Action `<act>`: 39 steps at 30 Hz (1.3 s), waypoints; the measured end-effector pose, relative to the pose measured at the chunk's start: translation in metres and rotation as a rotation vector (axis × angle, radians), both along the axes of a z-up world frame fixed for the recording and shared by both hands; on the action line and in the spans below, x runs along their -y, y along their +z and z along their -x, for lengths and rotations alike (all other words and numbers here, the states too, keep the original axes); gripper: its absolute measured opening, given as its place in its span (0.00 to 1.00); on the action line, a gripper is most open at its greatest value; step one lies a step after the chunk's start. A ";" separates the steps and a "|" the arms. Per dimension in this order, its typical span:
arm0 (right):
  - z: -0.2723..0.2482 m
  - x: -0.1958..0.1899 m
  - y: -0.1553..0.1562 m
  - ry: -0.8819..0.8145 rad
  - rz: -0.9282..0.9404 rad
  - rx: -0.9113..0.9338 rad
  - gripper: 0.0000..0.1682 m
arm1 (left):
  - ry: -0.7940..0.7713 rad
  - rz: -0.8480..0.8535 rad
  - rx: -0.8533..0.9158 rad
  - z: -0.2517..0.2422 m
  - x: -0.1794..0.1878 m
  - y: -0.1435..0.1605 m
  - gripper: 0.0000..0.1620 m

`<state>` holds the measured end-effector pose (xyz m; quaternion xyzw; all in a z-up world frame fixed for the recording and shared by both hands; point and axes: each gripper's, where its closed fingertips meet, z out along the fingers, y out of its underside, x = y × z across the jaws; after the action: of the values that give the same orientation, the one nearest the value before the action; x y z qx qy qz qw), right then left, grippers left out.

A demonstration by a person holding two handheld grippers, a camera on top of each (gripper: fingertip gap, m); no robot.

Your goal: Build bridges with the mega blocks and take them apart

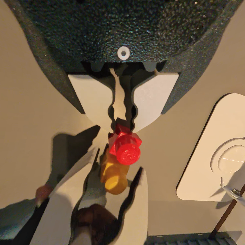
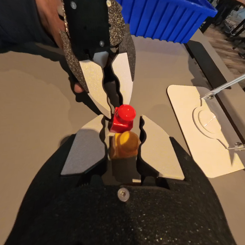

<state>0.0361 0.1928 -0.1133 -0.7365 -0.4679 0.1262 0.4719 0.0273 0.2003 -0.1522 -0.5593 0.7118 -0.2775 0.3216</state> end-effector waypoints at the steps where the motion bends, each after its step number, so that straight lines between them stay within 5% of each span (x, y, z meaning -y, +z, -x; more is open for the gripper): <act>1: -0.006 0.002 0.002 -0.003 0.006 0.004 0.31 | 0.001 -0.009 -0.006 -0.001 0.000 -0.001 0.12; 8: -0.058 0.025 -0.006 -0.041 0.157 0.029 0.24 | 0.004 -0.062 -0.031 -0.004 0.002 -0.005 0.10; 16: -0.048 0.031 -0.043 -0.002 0.273 0.159 0.17 | 0.004 -0.079 -0.026 -0.010 0.007 -0.005 0.09; 22: -0.051 0.030 -0.042 0.011 0.270 0.109 0.14 | 0.014 -0.097 -0.015 -0.011 0.008 -0.004 0.09; 31: -0.061 0.033 -0.046 0.017 0.305 0.072 0.19 | 0.093 -0.099 0.020 0.005 0.004 0.002 0.25; 34: -0.062 0.033 -0.043 0.021 0.306 0.041 0.20 | 0.168 0.000 0.137 0.027 0.015 0.034 0.31; 39: -0.062 0.035 -0.039 0.037 0.316 -0.006 0.20 | 0.291 0.062 0.393 0.118 0.037 0.151 0.30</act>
<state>0.0977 0.1578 -0.1519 -0.7925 -0.4542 0.2093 0.3491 -0.0902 0.1637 -0.0016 -0.6010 0.5386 -0.3532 0.4732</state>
